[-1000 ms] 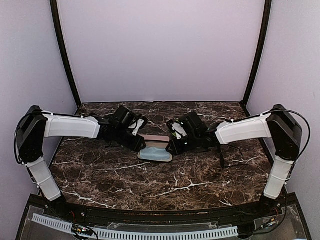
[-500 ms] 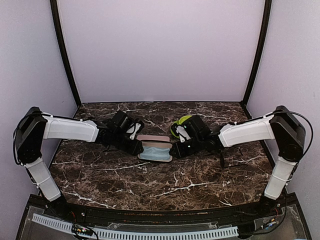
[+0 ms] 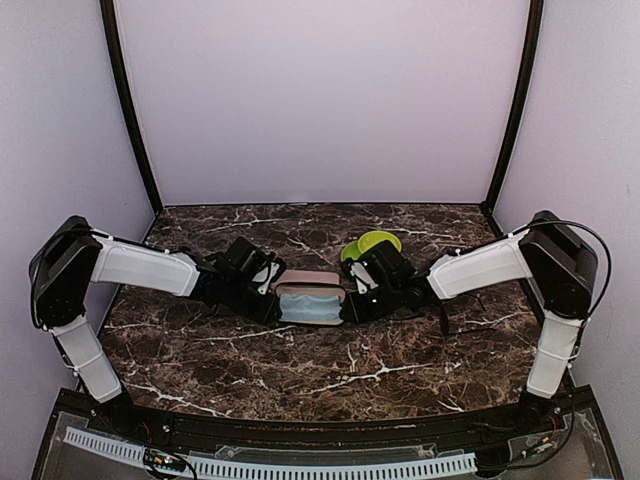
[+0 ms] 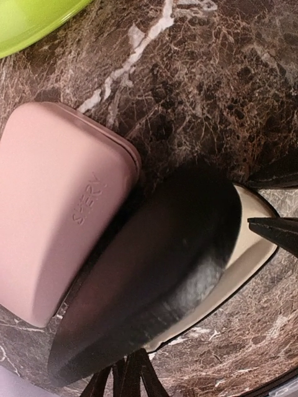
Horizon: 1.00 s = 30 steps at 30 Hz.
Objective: Organize the sunglasses
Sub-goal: Place the folded cleaning cloth in the sunglasses case.
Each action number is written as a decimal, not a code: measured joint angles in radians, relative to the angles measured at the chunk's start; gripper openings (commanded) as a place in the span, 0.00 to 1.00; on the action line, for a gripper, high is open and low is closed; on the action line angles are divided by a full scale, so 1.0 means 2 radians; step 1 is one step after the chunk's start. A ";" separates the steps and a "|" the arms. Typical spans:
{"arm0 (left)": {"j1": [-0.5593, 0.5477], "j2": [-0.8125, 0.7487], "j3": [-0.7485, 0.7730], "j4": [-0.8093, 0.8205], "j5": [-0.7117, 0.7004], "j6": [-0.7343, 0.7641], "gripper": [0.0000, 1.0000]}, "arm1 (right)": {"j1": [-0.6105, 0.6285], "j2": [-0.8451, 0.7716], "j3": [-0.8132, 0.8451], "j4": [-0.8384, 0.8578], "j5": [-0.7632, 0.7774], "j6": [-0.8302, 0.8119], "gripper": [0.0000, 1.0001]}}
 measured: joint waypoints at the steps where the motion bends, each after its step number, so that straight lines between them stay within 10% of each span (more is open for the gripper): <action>1: -0.004 0.000 -0.003 0.003 0.000 -0.003 0.27 | 0.000 0.000 -0.002 0.002 0.000 0.000 0.17; 30: -0.063 -0.008 -0.021 0.018 -0.038 -0.036 0.43 | 0.011 -0.032 -0.042 0.013 0.026 0.003 0.19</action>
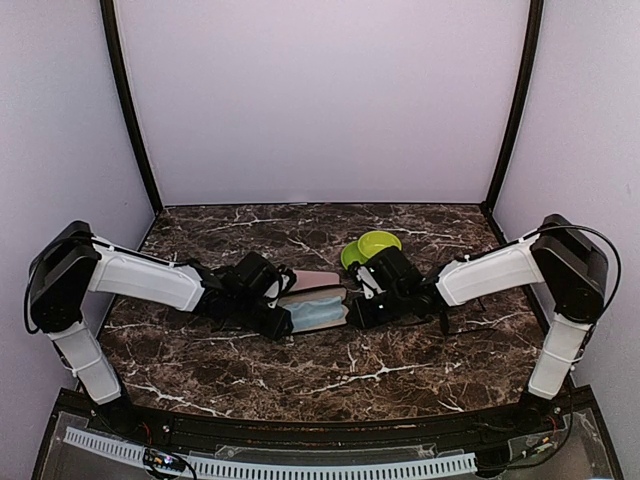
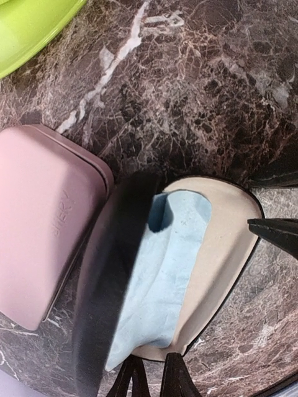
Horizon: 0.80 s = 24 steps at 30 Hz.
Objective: Organize the sunglasses
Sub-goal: Place the folded cleaning cloth in the sunglasses case.
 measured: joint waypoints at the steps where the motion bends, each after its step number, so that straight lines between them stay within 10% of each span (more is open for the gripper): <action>1: 0.000 -0.001 0.001 -0.001 0.000 0.001 0.43 | 0.000 0.000 0.000 -0.001 0.000 0.000 0.19; 24: 0.007 -0.009 0.037 0.009 -0.028 0.026 0.47 | 0.000 0.000 0.045 -0.034 0.008 -0.019 0.24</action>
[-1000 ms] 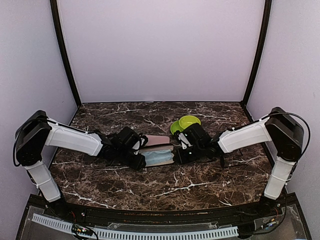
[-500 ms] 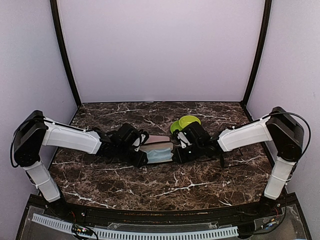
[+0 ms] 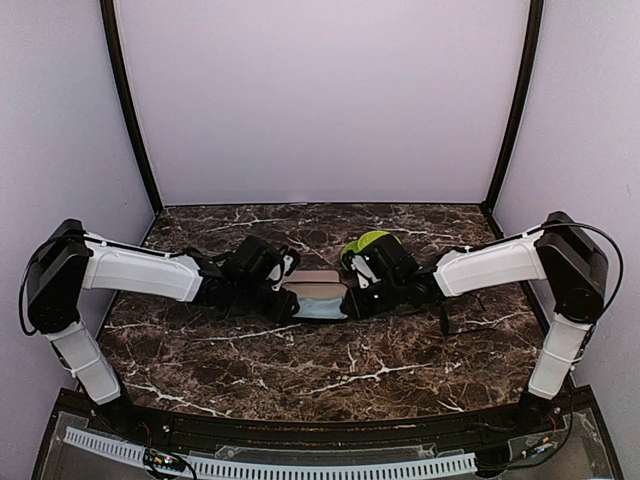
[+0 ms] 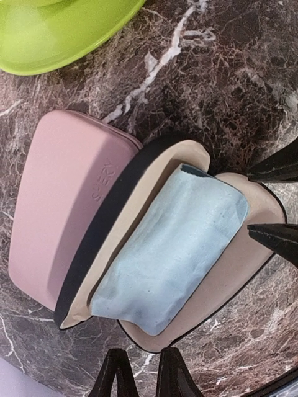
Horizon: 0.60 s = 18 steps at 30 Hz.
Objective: Organize the sunglasses
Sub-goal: Place the folded cleaning cloth in the sunglasses case, then adjust the case with sunglasses at the center of the board.
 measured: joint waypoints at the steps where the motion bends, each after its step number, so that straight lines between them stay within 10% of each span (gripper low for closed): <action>1: 0.004 0.000 0.001 0.001 0.000 0.002 0.47 | 0.000 0.000 0.002 -0.001 0.000 0.000 0.24; 18: 0.055 0.024 0.034 0.014 0.040 0.012 0.39 | -0.020 0.029 0.054 -0.006 -0.002 -0.013 0.23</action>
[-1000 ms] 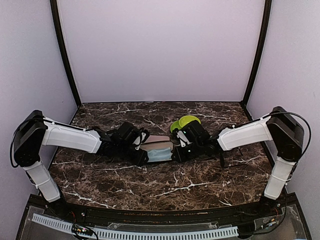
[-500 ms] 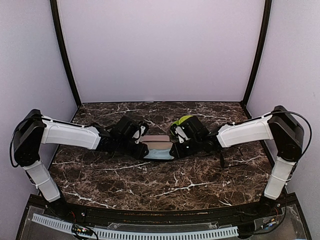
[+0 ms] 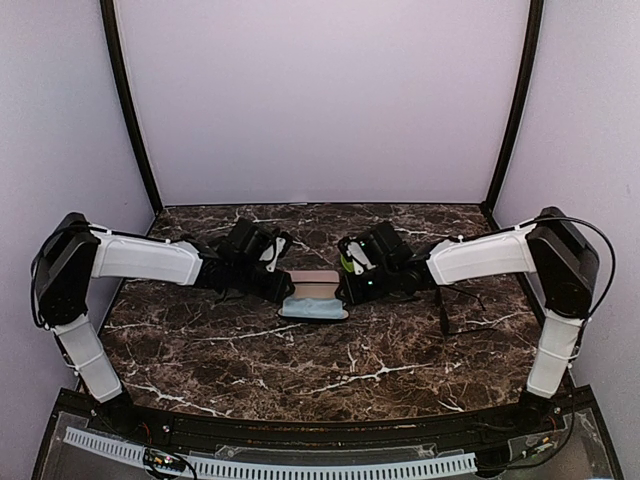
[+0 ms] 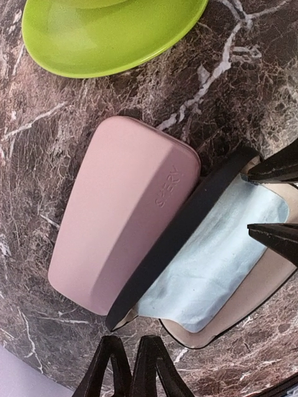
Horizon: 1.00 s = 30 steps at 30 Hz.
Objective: Organize the sunglasses
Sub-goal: Adjust the case with sunglasses at the center of the board.
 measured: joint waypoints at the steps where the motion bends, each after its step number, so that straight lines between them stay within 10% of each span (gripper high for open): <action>1: 0.001 0.002 0.002 -0.001 0.002 0.001 0.39 | 0.000 0.003 0.002 -0.001 0.000 0.000 0.23; 30: 0.005 0.016 0.010 -0.001 0.036 0.001 0.38 | -0.002 0.019 0.013 -0.008 -0.002 -0.001 0.21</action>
